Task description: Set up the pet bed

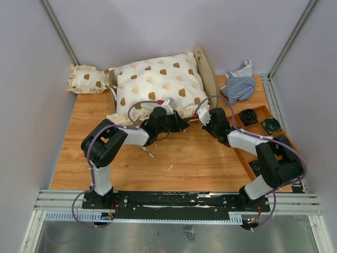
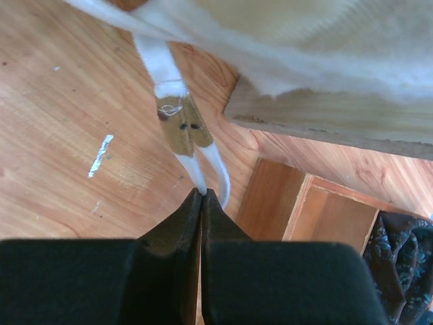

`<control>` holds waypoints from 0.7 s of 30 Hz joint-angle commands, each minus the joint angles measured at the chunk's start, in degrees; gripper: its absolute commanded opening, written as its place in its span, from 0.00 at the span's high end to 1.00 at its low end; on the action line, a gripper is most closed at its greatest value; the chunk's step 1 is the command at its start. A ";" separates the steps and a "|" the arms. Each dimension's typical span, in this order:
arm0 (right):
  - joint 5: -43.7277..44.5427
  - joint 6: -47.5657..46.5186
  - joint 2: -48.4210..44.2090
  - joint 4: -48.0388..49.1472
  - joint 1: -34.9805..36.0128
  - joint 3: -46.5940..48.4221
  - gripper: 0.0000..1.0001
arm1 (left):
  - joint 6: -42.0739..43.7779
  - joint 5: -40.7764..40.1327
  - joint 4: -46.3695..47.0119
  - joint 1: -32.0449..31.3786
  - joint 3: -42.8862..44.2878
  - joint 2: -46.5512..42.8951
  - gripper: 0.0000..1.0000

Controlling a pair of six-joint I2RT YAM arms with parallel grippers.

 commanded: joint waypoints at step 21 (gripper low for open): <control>1.14 -4.05 2.87 21.31 1.06 -0.39 1.00 | -1.56 -1.28 1.20 -1.25 -1.30 -2.25 0.93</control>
